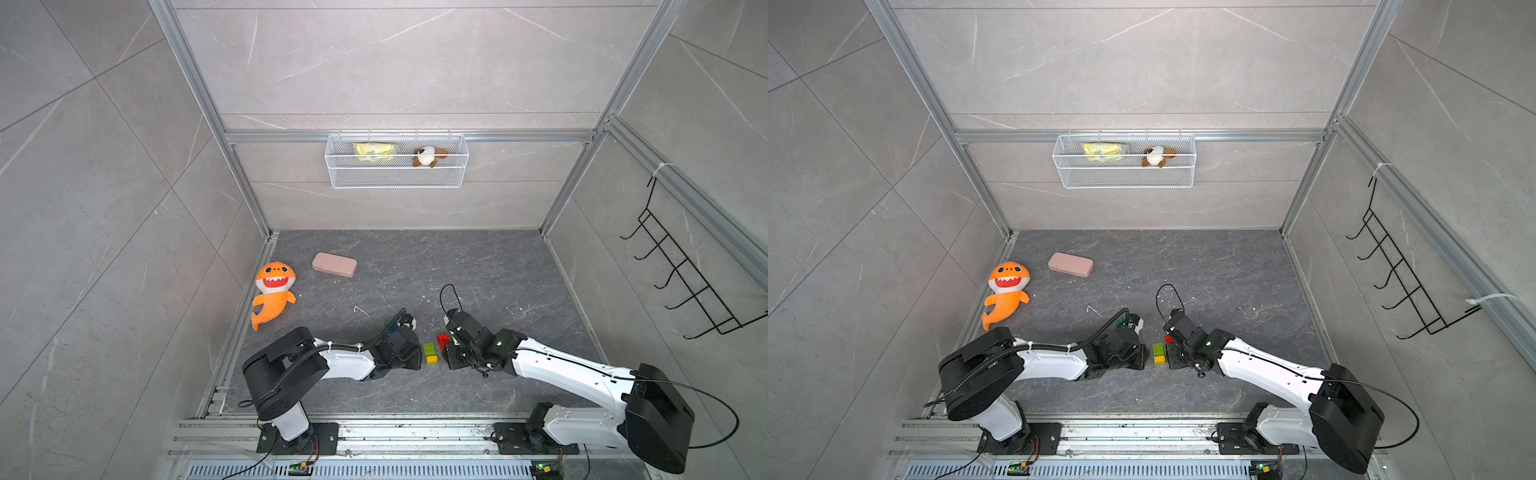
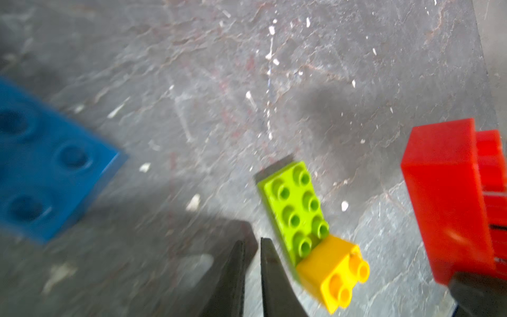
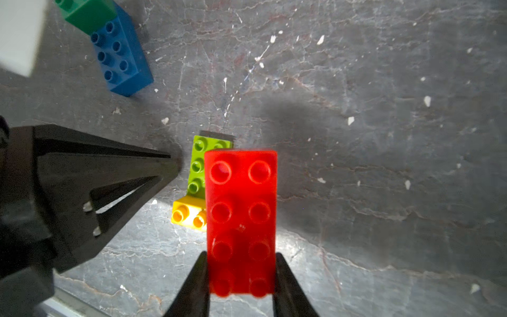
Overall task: Assemble the number 5 with lego
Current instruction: Adjust the lego brick at the center of the board.
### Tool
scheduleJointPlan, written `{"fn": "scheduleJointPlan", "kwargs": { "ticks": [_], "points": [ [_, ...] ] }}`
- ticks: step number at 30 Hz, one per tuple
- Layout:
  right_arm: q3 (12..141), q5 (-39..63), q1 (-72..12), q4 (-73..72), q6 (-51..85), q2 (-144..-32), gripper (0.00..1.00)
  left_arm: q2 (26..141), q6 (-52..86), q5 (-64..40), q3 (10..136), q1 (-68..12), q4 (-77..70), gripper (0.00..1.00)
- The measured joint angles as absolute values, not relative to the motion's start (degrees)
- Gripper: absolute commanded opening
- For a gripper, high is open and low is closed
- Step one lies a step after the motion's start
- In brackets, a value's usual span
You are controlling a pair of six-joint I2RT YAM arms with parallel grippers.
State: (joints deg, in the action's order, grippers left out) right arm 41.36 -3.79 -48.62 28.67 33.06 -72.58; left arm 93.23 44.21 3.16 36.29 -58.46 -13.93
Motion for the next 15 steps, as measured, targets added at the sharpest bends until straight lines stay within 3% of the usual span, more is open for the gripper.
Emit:
{"fn": "scheduleJointPlan", "kwargs": {
  "ticks": [15],
  "points": [
    [48.27,-8.95,-55.42,31.75,40.99,-80.16,0.18,84.4,47.77,3.49,27.66,-58.46,-14.7,0.31]
  ]
}}
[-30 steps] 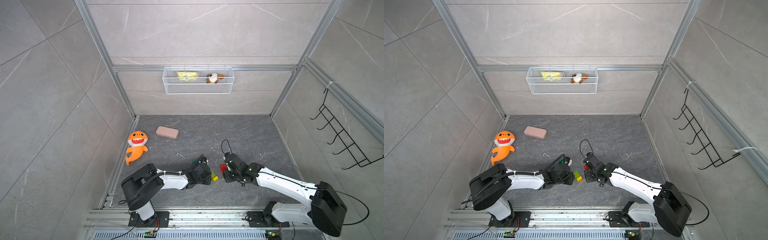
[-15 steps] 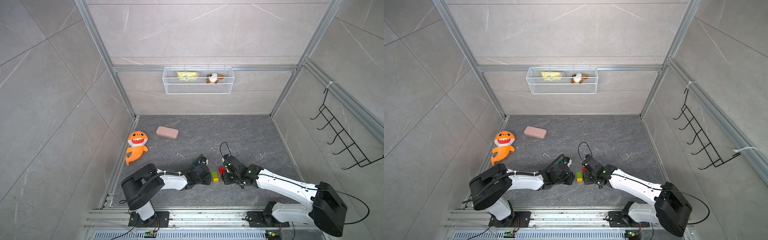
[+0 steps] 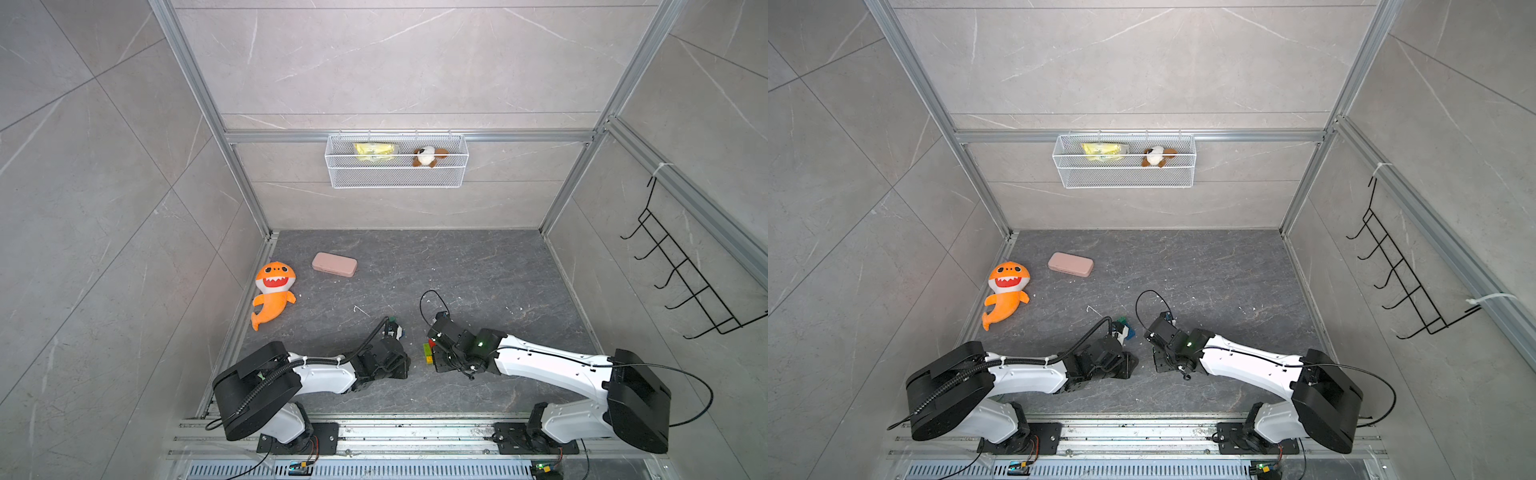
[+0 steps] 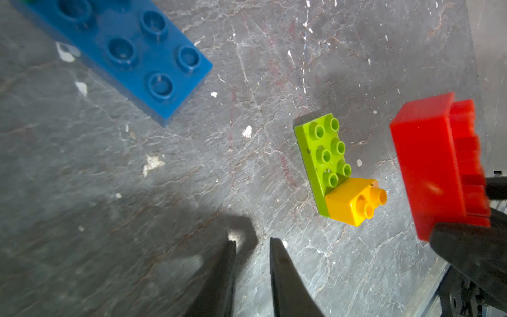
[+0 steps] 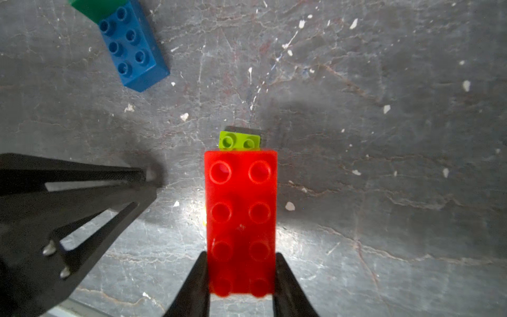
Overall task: Assemble the number 5 with lego
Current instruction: Adjust the lego brick at the center of the board, then assemble the lego brick with the lego brick.
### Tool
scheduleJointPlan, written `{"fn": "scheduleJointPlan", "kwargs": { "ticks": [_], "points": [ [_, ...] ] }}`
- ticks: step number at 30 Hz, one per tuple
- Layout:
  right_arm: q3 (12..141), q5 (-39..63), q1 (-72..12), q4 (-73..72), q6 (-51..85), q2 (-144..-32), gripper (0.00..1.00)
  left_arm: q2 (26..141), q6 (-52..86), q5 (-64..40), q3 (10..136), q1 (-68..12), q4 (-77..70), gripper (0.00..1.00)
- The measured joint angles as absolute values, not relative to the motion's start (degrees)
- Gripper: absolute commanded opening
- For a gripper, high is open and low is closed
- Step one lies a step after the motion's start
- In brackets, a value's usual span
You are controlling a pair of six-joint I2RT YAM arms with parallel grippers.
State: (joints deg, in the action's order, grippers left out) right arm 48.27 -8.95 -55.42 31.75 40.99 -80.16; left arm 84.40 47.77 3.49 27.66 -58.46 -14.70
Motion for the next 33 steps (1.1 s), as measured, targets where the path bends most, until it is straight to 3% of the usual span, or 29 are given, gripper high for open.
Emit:
{"fn": "scheduleJointPlan", "kwargs": {
  "ticks": [33],
  "points": [
    [53.65,-14.35,-58.61,34.5,47.24,-88.9,0.18,78.87,49.3,4.99,22.04,-58.46,-16.36,0.34]
  ]
}}
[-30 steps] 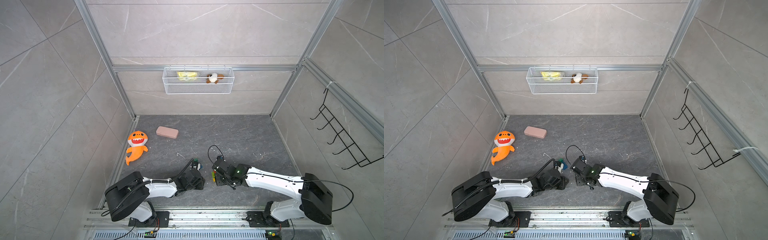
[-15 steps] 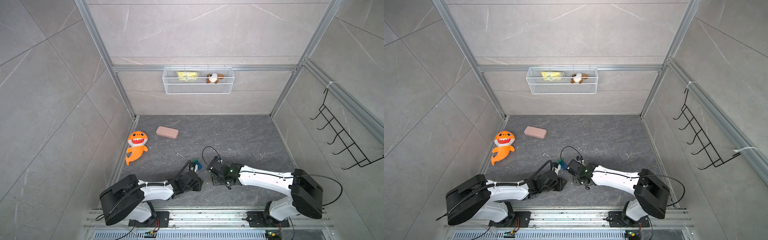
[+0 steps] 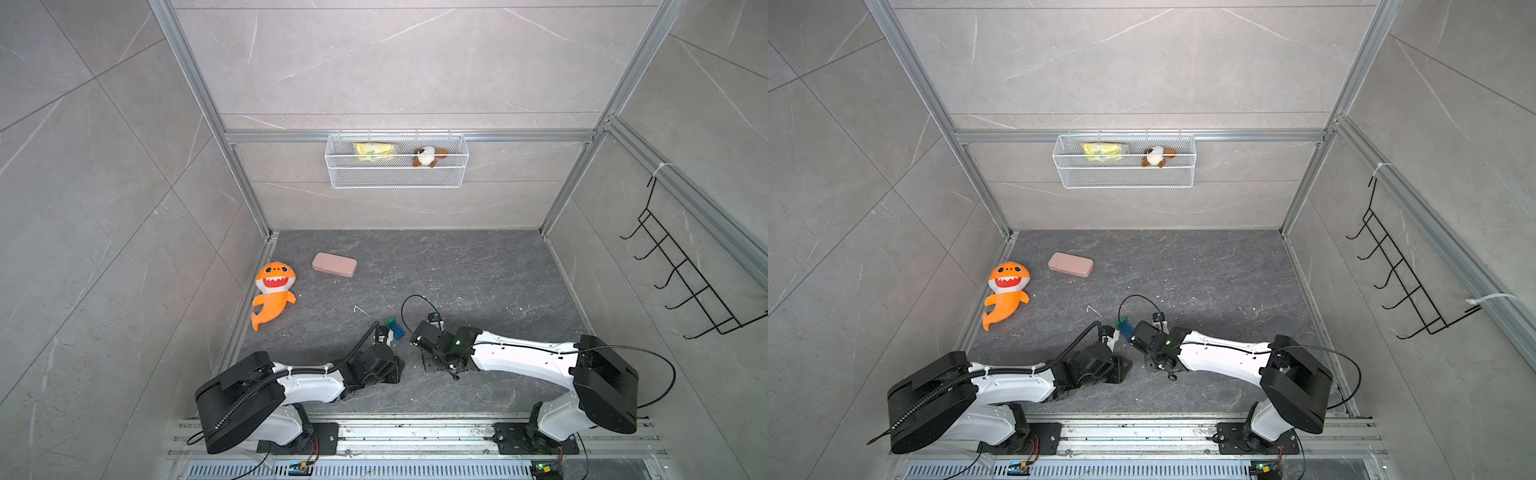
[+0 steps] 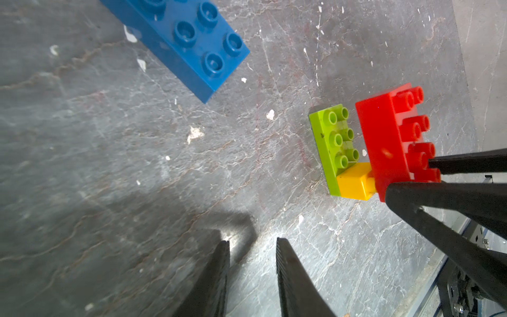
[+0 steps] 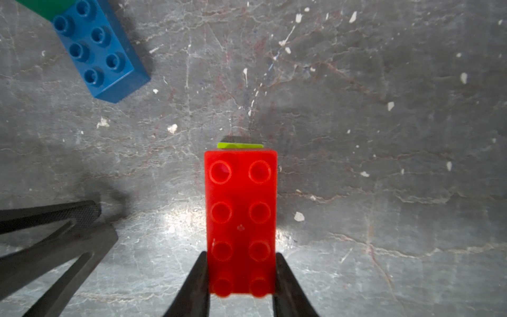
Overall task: Assemble the number 5 with lego
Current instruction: Assemble the lego brick with the lego brick.
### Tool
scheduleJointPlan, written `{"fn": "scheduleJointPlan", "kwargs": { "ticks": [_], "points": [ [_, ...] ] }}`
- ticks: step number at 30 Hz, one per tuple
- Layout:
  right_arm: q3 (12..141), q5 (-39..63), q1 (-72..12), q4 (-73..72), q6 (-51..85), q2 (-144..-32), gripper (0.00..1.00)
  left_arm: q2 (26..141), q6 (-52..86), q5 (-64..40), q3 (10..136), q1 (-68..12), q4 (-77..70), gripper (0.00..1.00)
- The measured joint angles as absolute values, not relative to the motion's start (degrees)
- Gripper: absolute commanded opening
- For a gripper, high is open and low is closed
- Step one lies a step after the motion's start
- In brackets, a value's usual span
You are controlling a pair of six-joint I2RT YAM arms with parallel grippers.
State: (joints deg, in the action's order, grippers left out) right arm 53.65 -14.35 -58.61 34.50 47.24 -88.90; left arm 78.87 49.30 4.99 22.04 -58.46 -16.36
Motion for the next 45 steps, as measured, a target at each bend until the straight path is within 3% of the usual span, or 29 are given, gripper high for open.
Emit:
{"fn": "scheduleJointPlan", "kwargs": {
  "ticks": [45],
  "points": [
    [54.19,-17.82,-60.49,32.99,54.89,-91.57,0.12,75.72,51.4,7.46,19.16,-58.46,-16.67,0.34]
  ]
}}
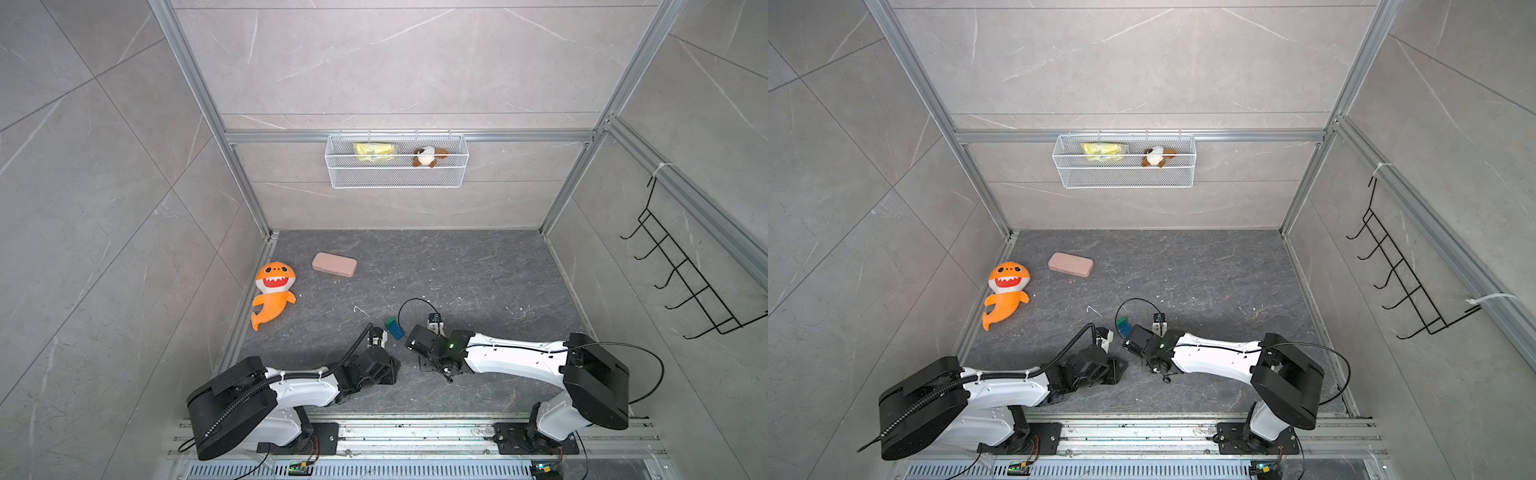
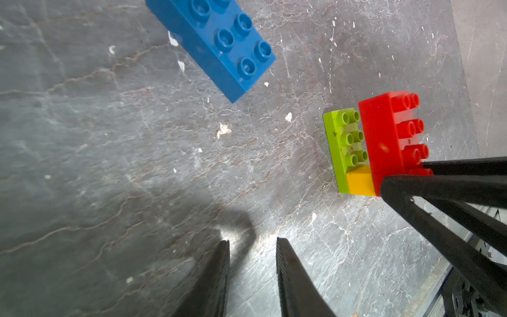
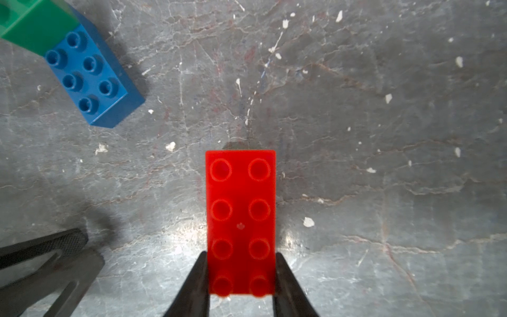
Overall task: Assemble the number 5 with lego
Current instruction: Assemble the lego brick with the lego brick.
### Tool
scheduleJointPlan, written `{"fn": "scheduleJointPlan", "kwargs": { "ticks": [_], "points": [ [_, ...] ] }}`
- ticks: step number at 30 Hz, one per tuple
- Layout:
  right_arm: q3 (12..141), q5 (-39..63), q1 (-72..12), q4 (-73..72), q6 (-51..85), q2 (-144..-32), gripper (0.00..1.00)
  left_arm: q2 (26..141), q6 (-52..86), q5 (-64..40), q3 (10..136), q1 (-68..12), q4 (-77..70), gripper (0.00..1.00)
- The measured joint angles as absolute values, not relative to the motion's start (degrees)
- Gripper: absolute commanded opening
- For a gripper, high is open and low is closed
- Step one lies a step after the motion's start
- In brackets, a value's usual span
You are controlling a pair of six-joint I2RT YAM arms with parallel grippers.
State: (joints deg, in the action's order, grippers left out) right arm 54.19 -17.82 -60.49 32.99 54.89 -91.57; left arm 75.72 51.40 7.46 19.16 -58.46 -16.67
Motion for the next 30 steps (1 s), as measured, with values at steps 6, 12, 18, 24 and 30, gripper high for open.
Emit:
{"fn": "scheduleJointPlan", "kwargs": {
  "ticks": [6,12,18,24,30],
  "points": [
    [54.0,-18.06,-60.53,32.77,54.87,-91.5,0.12,75.66,51.59,7.46,19.09,-58.46,-16.67,0.34],
    [53.82,-18.22,-60.53,32.69,54.87,-91.18,0.17,75.66,51.62,7.49,19.09,-58.46,-16.69,0.34],
    [53.82,-18.5,-60.53,33.15,54.87,-91.0,0.28,75.68,51.64,7.49,19.09,-58.46,-16.69,0.34],
    [53.84,-19.4,-60.51,35.53,54.74,-90.3,0.35,75.85,51.62,7.51,19.22,-58.46,-16.69,0.34],
    [53.93,-20.67,-60.51,37.76,54.19,-88.29,0.45,76.18,51.62,7.53,19.49,-58.46,-16.71,0.34]
  ]
}}
